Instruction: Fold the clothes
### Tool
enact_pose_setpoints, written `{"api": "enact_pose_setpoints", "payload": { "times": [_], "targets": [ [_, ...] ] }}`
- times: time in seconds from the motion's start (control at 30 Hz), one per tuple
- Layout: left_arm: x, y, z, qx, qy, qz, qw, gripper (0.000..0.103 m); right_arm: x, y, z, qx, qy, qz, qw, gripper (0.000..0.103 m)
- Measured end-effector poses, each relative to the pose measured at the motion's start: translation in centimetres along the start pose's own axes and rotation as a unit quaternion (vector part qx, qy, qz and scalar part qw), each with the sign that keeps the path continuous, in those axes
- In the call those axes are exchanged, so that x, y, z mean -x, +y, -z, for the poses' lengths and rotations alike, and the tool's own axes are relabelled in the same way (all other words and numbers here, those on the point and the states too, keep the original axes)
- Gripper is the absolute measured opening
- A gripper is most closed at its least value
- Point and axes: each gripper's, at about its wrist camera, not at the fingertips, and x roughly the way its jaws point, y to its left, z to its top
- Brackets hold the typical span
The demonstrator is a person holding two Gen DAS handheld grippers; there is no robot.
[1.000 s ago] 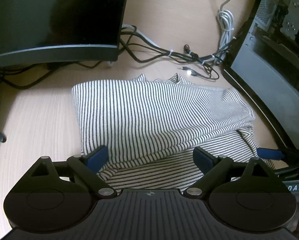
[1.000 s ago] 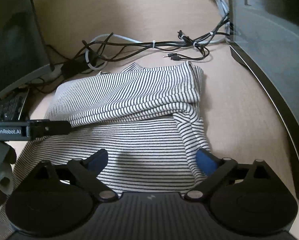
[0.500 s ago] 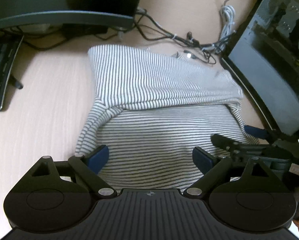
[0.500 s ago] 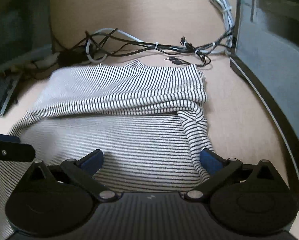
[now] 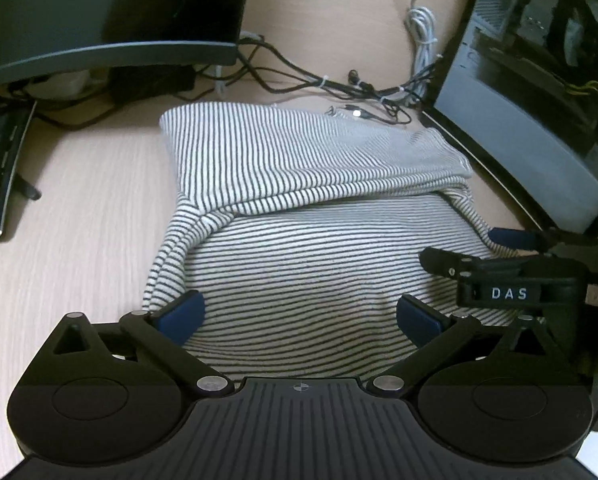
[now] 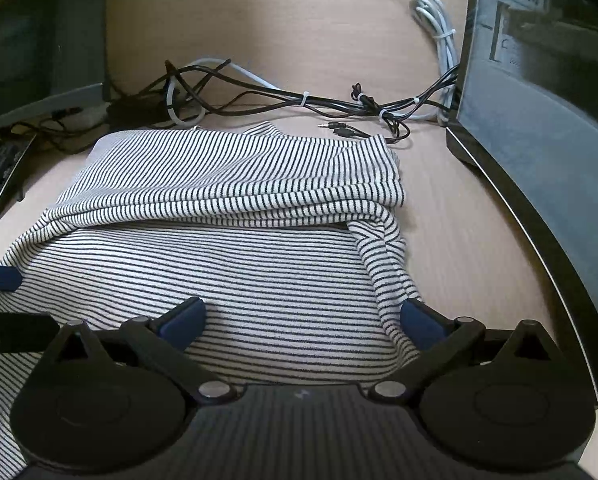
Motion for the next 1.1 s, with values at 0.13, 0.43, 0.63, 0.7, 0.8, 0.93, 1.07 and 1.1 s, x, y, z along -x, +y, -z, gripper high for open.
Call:
{"api": "enact_pose_setpoints", "payload": {
  "times": [0.13,0.43,0.63,0.7,0.8,0.93,1.07,1.1],
  "targets": [
    [0.2,-0.3,0.8,-0.025,-0.014,0.0,0.9996,0.103,0.1,0.4,0.2,0.009,-0.004,0.016,1.0,0.103],
    [0.3,-0.1,0.9,-0.042,-0.014,0.006,0.999,0.103,-0.4,0.0,-0.4,-0.031,0.035,0.015,0.999,0.103],
    [0.3,0.2,0.3,-0.04,0.007,0.011,0.9991,0.103,-1.1,0.0,-2.1,-0.041,0.107,0.013,0.993,0.103],
    [0.2,0.4,-0.1,-0.03,0.016,0.015,0.9993,0.103,-1.4,0.0,-2.5,-0.038,0.123,0.008,0.992,0.103],
    [0.1,0.6,-0.7,-0.03,0.037,0.02,0.9987,0.103,-1.5,-0.1,-2.7,-0.028,0.136,-0.002,0.99,0.103],
    [-0.1,0.7,-1.2,-0.021,0.054,0.02,0.9981,0.103,-1.2,-0.3,-2.3,-0.004,0.133,-0.025,0.991,0.103],
    [-0.4,0.8,-2.0,-0.001,0.072,0.013,0.9973,0.103,-0.2,-0.8,-2.8,0.01,0.102,-0.042,0.994,0.103],
    [-0.5,0.8,-2.2,0.006,0.077,0.012,0.997,0.103,0.2,-1.0,-3.3,0.014,0.085,-0.044,0.995,0.103]
  ]
}}
